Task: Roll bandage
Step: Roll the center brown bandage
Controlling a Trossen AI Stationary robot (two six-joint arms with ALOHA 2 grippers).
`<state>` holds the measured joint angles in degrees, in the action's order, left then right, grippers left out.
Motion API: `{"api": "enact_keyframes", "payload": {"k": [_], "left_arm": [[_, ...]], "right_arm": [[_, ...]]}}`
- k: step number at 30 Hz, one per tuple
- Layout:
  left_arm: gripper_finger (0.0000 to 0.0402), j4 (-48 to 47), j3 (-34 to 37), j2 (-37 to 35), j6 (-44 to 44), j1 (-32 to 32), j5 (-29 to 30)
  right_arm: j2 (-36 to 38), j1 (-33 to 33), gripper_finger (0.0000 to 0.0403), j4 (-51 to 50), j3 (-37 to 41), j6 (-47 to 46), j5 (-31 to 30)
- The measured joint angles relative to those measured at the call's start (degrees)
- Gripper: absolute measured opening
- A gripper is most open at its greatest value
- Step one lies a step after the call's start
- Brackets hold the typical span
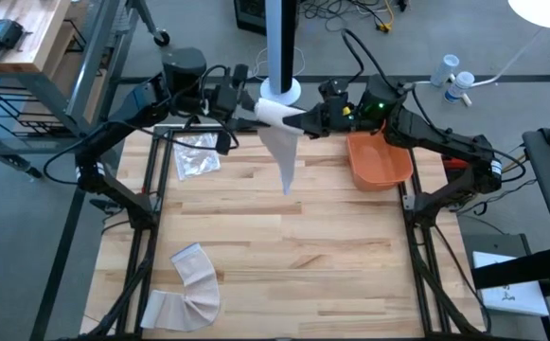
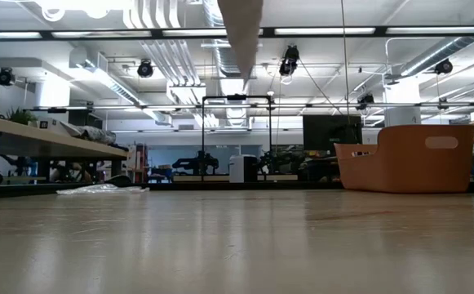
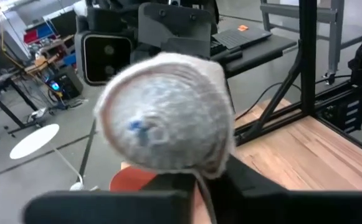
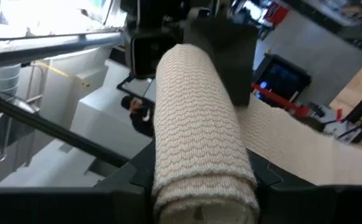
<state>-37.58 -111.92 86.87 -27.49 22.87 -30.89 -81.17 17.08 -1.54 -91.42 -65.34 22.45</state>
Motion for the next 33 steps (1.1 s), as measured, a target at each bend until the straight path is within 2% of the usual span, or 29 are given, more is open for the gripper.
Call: {"api": "enact_keyframes", "payload": {"k": [2, 8, 13, 16, 19, 22, 26, 33], "left_arm": [[0.0014, -0.3, 0.0, 0.0, 0.4, 0.0, 0.0], [0.0008, -0.4, 0.0, 0.1, 1.3, -0.3, -0.3], [0.0006, -0.8, 0.1, 0.9, 2.0, -0.4, -2.7], [0.0006, -1.3, 0.1, 0.8, 2.0, -0.4, 1.0], [0.0009, -3.6, 0.1, -0.3, -0.2, -0.2, 8.0], [0.0026, -6.7, 0.1, -2.3, -3.8, 0.2, 11.2], [0.0064, -8.6, 0.1, -5.0, -4.2, 0.4, 11.4], [0.0158, -5.8, 0.1, -6.7, 4.1, 0.9, 11.3]], "right_arm": [[0.0, 0.0, 0.0128, 0.0, 0.0, 0.9, -1.5], [-0.3, 0.0, 0.0128, 0.1, 0.0, 4.8, -5.7], [-1.7, 0.0, 0.0128, 0.3, 0.0, 7.5, -5.7], [-2.0, 0.1, 0.0128, 0.5, 0.0, 7.8, -4.6], [-1.8, 0.1, 0.0128, 0.5, 0.0, 9.4, -3.9], [-0.9, 0.0, 0.0128, 0.1, 0.0, 12.1, -2.9], [0.2, 0.1, 0.0128, 0.2, 0.0, 16.4, -3.0], [1.2, 0.0, 0.0128, 0.0, 0.0, 28.0, -2.9]]}}
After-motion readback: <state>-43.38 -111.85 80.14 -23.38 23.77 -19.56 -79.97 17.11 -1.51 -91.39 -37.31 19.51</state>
